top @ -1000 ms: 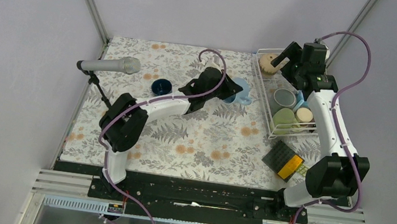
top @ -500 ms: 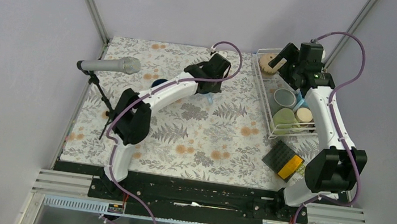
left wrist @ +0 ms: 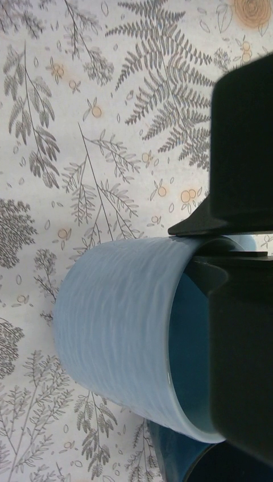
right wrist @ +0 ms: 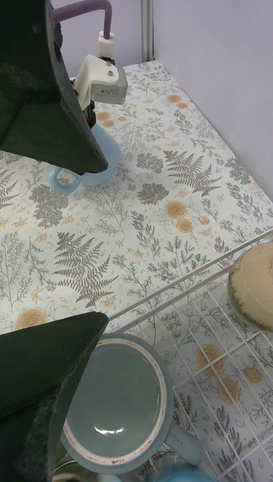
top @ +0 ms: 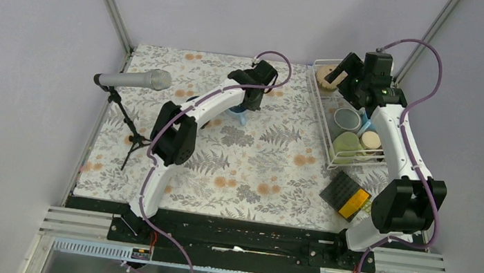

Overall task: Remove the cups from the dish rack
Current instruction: Place the cup at the center of the board.

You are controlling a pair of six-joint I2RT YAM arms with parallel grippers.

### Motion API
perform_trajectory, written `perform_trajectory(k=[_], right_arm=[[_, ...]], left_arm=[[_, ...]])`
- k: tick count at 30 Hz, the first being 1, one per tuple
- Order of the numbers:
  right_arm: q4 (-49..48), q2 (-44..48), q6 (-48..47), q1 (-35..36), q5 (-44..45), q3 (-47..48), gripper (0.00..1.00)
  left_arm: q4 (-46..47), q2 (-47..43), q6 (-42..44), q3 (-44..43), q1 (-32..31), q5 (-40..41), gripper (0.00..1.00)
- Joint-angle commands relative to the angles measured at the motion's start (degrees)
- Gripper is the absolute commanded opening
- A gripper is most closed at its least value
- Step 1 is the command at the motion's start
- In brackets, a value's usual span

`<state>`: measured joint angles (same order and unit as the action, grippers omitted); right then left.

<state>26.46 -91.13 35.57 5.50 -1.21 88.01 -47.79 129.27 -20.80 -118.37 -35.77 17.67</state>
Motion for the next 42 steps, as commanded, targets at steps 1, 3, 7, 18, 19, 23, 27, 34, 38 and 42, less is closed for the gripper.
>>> perform_trajectory(k=[1,3,7,18,19,23,27,34,38,42], right_arm=[[-1.1,-0.2,-0.4,0.7,-1.3,2.2,1.00],[-1.1,-0.4,-0.3,0.7,-1.4,2.3,1.00],[-1.3,-0.7,-0.2,1.0,-1.7,2.3,1.00],[-1.7,-1.2,-0.1,1.5,-1.5,2.2,1.00],[-1.7,-1.2,0.0,1.5,-1.5,2.2,1.00],[-1.7,-1.4,0.0,1.8,-1.5,2.4,1.00],[-1.7,-1.6,-0.2,1.8,-1.5,2.5,1.00],[-1.7,-1.8,-0.4,1.9,-1.6,2.7,1.00],[-1.7,-1.8,-0.5,2.0,-1.6,2.6,1.00],[-1.7,-1.9,-0.5,2.1,-1.7,2.7,1.00]], left_arm=[[2.9,-3.2,0.8,-1.1,1.3,3.2,0.00],[2.9,-3.3,0.9,-0.5,1.8,3.4,0.00],[2.9,-3.3,0.8,0.4,2.3,3.7,0.00],[4.8,-4.4,0.4,4.0,3.9,2.7,0.00],[4.9,-4.5,0.4,4.2,3.9,2.5,0.00],[5.6,-4.5,0.0,5.0,4.4,1.7,0.06],[6.5,-4.8,-0.6,6.1,4.7,1.5,0.22],[7.4,-4.9,-0.7,6.6,4.9,2.6,0.36],[7.9,-5.2,-0.6,6.7,4.9,3.4,0.44],[9.0,-6.4,-0.4,7.2,4.8,3.6,0.54]])
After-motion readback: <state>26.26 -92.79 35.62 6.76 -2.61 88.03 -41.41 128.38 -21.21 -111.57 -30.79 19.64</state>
